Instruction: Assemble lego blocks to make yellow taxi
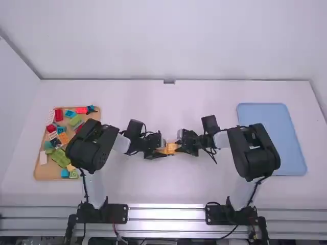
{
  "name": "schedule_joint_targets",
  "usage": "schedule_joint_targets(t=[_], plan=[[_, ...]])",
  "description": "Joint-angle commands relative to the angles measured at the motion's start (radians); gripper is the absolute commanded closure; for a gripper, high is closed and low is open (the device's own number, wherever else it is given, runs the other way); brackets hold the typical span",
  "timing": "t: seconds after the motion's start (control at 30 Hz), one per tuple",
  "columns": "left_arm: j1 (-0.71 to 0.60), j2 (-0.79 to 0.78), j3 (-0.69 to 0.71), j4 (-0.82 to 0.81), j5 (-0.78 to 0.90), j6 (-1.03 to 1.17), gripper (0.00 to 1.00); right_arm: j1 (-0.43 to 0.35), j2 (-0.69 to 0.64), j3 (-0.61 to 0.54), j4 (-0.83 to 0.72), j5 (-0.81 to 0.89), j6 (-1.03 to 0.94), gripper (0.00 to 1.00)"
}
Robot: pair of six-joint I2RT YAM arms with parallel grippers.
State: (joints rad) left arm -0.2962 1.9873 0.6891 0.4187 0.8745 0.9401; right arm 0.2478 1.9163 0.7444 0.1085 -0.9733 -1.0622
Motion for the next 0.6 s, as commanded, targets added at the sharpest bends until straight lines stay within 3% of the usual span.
schedule_joint_targets(t=[0.0,0.3,0.47,0.57], plan=[[-0.005,0.01,-0.009,-0.019,-0.003,-0.008,0.74,-0.017,-0.024,0.004,0.012,-0.08,-0.003,0.8],[-0.005,0.01,-0.009,-0.019,-0.003,-0.007,0.74,0.03,-0.024,0.003,0.035,-0.015,0.024,0.83],[-0.005,0.01,-0.009,-0.019,-0.003,-0.007,0.74,0.006,-0.024,0.026,0.055,-0.045,0.105,0.83],[-0.005,0.01,-0.009,-0.019,-0.003,-0.007,0.75,0.002,-0.024,0.028,0.002,-0.042,0.039,0.83]])
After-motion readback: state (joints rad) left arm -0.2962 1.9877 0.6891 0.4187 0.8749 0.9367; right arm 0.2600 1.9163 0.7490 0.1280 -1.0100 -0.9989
